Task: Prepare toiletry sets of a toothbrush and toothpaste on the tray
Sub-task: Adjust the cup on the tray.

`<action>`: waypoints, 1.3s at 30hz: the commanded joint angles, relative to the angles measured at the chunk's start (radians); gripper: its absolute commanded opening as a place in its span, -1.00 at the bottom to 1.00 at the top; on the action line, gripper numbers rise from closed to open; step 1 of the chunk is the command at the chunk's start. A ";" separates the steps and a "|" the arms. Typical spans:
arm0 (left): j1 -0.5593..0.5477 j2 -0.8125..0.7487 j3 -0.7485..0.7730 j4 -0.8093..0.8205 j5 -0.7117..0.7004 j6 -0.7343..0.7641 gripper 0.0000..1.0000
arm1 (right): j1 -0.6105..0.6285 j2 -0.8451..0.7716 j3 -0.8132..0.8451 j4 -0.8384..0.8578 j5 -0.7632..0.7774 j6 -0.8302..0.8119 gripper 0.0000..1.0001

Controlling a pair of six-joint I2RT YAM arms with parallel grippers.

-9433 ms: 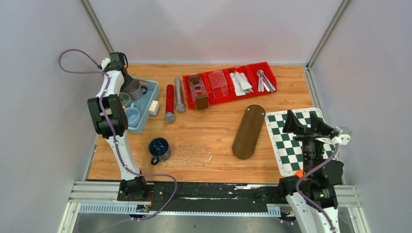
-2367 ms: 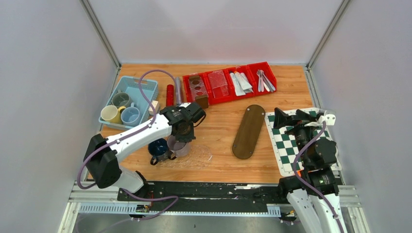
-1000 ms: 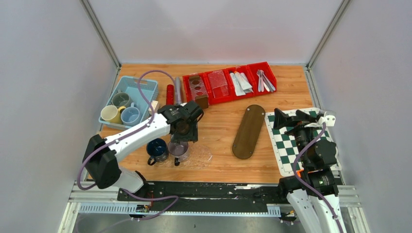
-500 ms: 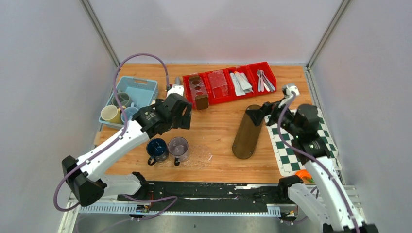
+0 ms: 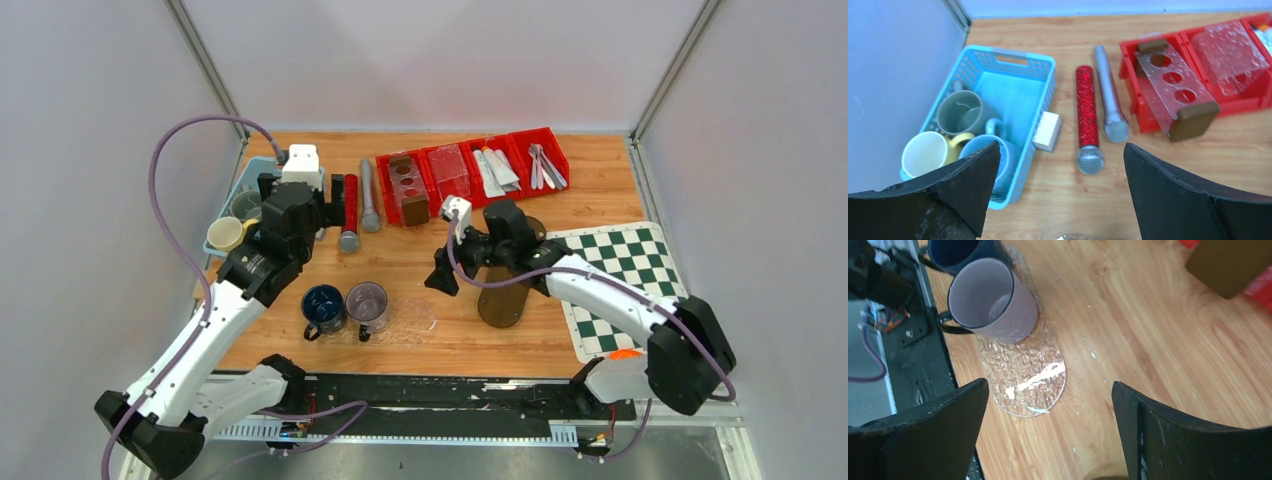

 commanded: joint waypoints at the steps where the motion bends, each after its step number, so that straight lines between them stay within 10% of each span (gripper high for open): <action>1: 0.091 -0.070 -0.087 0.190 0.014 0.087 0.99 | 0.063 0.093 0.029 0.170 -0.072 -0.159 0.90; 20: 0.162 -0.161 -0.274 0.395 -0.126 0.189 0.95 | 0.280 0.511 0.255 0.079 0.008 -0.444 0.76; 39: 0.162 -0.171 -0.273 0.386 -0.109 0.183 0.93 | 0.350 0.520 0.252 0.126 0.021 -0.484 0.67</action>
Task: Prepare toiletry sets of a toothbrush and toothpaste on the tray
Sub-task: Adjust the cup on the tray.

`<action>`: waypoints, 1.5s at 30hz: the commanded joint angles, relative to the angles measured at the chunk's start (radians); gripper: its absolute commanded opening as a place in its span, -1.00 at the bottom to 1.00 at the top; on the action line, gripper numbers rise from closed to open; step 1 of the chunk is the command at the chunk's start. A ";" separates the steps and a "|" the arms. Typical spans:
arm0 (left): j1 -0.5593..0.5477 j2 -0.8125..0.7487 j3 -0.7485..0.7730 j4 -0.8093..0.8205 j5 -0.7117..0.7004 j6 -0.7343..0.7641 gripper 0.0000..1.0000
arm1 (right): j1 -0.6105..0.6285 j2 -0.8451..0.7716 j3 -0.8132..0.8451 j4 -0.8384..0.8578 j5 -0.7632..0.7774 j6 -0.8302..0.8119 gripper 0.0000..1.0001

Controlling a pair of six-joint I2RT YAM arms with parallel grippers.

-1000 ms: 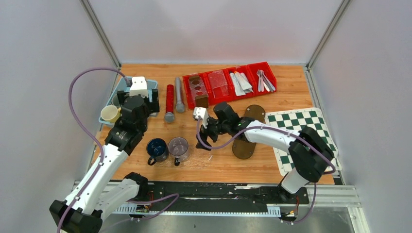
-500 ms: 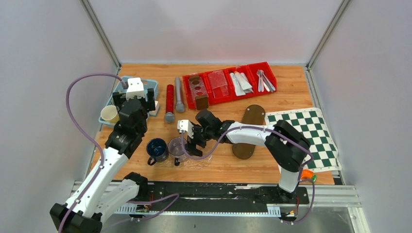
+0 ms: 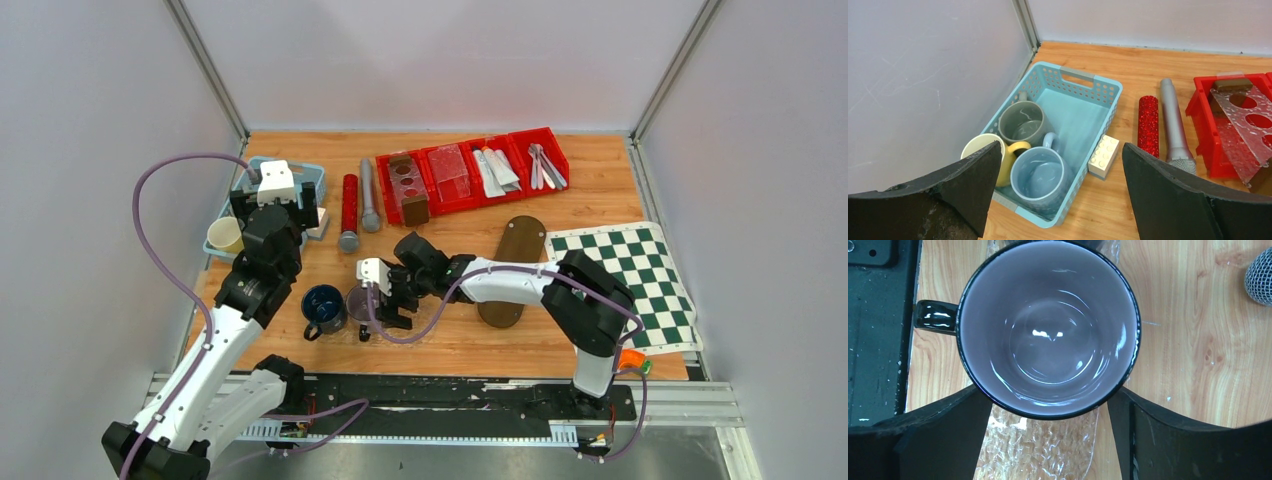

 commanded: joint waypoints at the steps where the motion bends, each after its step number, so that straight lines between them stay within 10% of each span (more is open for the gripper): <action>1: 0.004 -0.004 0.000 0.047 -0.008 0.007 0.93 | 0.012 -0.016 0.016 0.055 -0.009 -0.021 0.66; 28: 0.004 0.004 -0.003 0.049 -0.003 0.012 0.92 | 0.045 0.020 0.047 0.064 0.009 0.039 0.41; 45: 0.014 0.136 0.115 -0.116 -0.029 -0.067 0.89 | -0.051 -0.193 -0.025 0.034 0.064 0.191 0.81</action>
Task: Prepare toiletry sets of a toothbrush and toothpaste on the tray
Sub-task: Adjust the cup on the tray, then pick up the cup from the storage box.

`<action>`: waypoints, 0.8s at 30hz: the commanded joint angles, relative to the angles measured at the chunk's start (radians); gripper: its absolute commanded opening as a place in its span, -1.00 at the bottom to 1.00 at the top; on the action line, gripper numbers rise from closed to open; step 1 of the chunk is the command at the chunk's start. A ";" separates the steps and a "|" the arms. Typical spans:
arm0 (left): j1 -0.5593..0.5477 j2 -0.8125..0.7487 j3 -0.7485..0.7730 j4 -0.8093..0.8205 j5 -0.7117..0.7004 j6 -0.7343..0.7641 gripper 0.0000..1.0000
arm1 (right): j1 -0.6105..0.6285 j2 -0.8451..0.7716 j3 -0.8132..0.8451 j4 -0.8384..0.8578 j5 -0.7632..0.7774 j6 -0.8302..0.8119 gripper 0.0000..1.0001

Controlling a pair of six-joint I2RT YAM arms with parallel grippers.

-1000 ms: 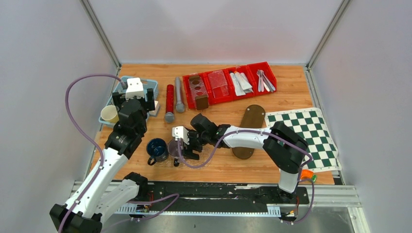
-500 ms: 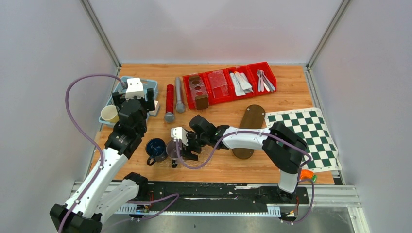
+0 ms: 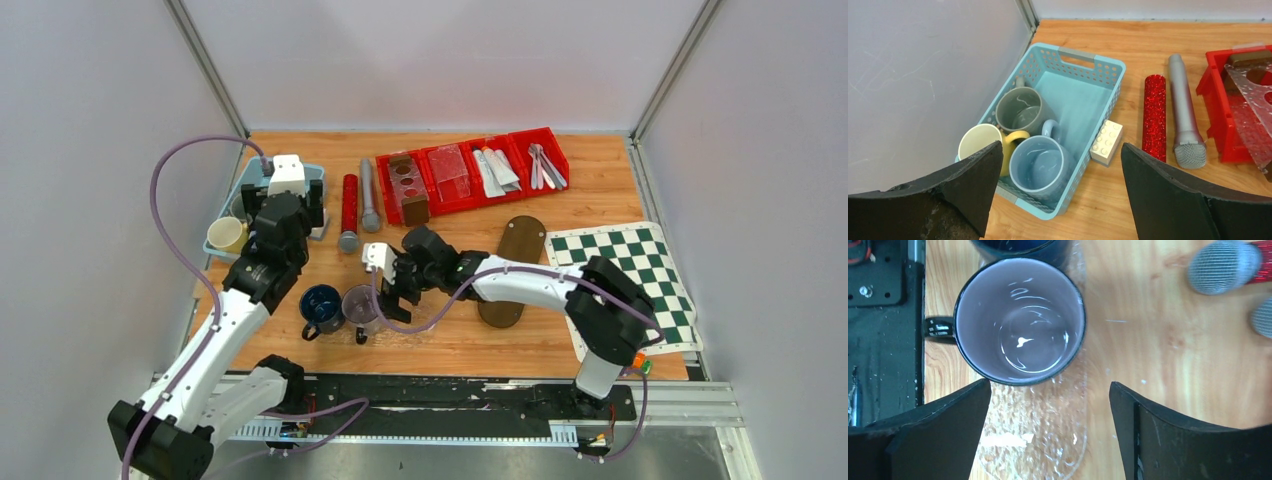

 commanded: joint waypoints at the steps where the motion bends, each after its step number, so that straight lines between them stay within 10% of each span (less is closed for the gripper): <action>1: 0.029 0.070 0.101 -0.078 -0.040 -0.084 0.89 | -0.063 -0.139 -0.024 0.018 0.007 0.098 0.81; 24: 0.398 0.383 0.145 -0.327 0.111 -0.430 0.74 | -0.157 -0.374 -0.191 0.025 0.066 0.302 0.88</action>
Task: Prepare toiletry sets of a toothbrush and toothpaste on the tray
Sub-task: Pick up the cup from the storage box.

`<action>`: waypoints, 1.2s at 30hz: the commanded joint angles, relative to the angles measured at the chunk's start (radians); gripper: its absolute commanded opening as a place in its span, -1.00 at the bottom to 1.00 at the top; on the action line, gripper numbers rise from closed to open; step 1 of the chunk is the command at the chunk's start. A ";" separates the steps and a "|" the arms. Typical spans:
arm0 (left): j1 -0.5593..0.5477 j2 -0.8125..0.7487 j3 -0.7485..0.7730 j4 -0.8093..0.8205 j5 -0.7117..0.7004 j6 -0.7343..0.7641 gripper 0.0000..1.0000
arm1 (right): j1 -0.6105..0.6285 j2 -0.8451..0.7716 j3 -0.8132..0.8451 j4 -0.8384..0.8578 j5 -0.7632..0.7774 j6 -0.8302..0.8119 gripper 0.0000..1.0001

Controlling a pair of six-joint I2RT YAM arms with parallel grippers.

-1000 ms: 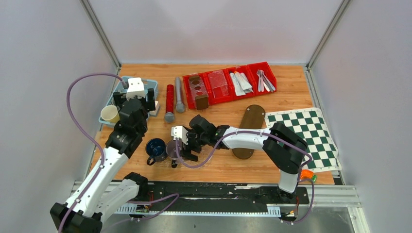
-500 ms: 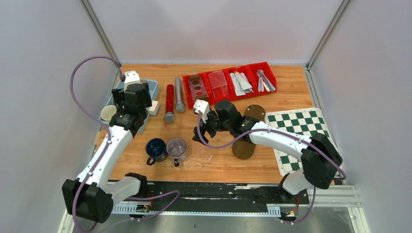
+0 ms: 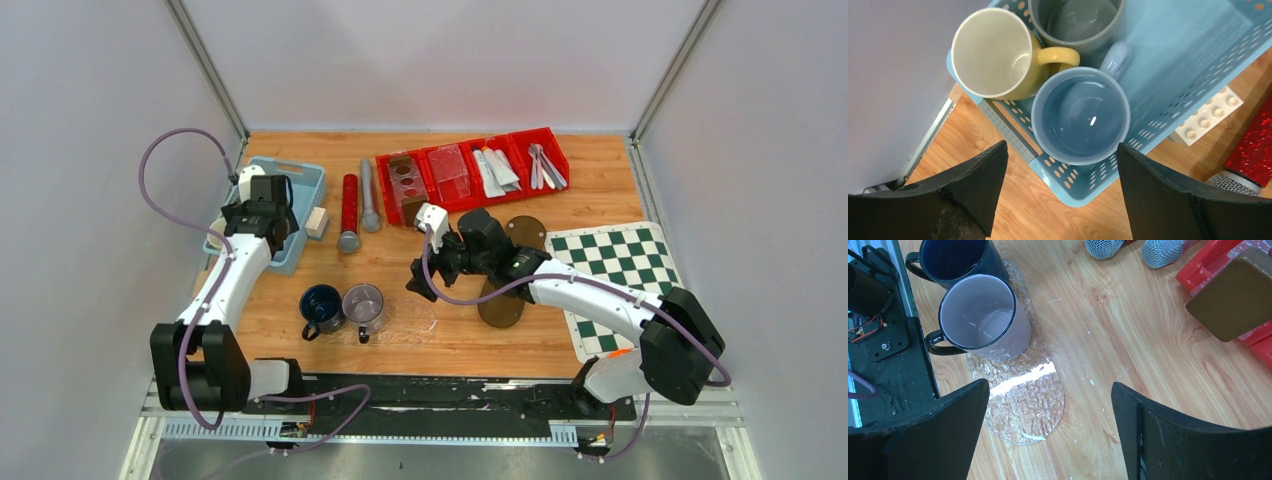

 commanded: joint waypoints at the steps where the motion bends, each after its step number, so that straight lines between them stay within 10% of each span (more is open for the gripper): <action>1: 0.049 0.026 0.024 -0.018 0.012 -0.058 0.74 | -0.003 -0.017 -0.016 0.025 -0.031 0.019 0.88; 24: 0.225 0.238 0.051 0.092 0.187 -0.060 -0.04 | -0.003 -0.029 -0.054 0.045 -0.006 -0.001 0.88; 36: 0.237 0.272 0.063 0.079 0.223 -0.070 -0.13 | -0.003 -0.023 -0.054 0.045 0.002 -0.008 0.89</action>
